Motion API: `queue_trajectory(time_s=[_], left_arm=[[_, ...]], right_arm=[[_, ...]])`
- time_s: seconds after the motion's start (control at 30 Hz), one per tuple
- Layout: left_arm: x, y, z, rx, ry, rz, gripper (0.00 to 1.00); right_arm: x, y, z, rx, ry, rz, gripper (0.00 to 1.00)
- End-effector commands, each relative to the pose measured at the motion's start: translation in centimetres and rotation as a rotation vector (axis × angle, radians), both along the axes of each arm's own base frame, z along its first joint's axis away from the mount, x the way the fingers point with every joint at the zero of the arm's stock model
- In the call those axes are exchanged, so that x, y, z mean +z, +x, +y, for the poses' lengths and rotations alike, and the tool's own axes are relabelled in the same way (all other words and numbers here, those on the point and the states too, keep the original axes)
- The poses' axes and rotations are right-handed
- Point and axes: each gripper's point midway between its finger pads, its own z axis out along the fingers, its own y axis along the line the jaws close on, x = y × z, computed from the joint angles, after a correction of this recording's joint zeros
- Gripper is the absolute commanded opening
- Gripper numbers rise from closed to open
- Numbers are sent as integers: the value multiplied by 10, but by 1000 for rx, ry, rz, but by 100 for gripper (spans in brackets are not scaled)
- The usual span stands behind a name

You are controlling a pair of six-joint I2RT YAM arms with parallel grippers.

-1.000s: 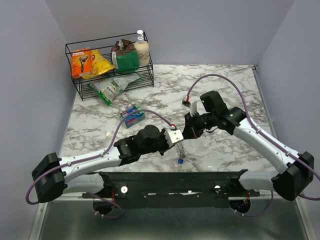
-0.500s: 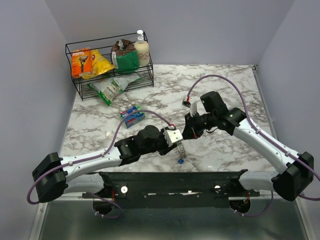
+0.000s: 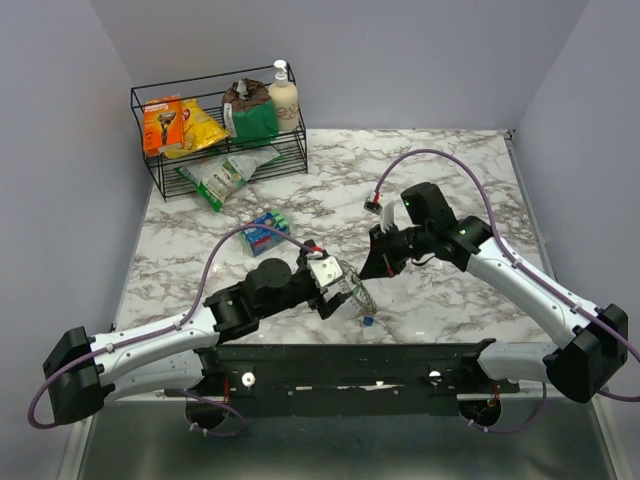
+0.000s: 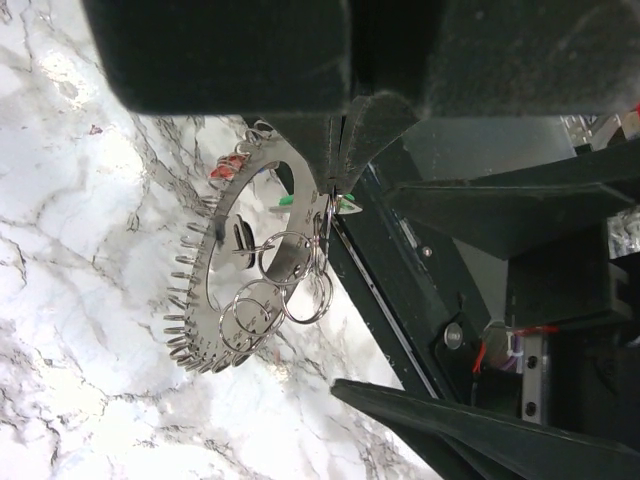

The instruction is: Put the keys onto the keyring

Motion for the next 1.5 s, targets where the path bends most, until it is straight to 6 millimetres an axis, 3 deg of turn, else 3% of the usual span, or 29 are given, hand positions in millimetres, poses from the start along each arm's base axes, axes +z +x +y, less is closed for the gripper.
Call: queue_trajectory(time_s=[0.0,0.4,0.73,1.03,1.47], left_arm=[[23,9,6,67,-94,-27,99],[35,16,10,102,-129,-22,99],[41,21,8,113,-137,-31,99],[39,23,11,131,-133,-25,99],[40,24,11,136,-146,-16,99]], right_arm=[[10,0,6,15,49,-20,1],[14,-3,10,58,75,-21,1],[-22,2,10,45,11,33,1],[-51,15,-5,-62,-89,50,1],[-56,45,-15,-140,-116,-1,1]])
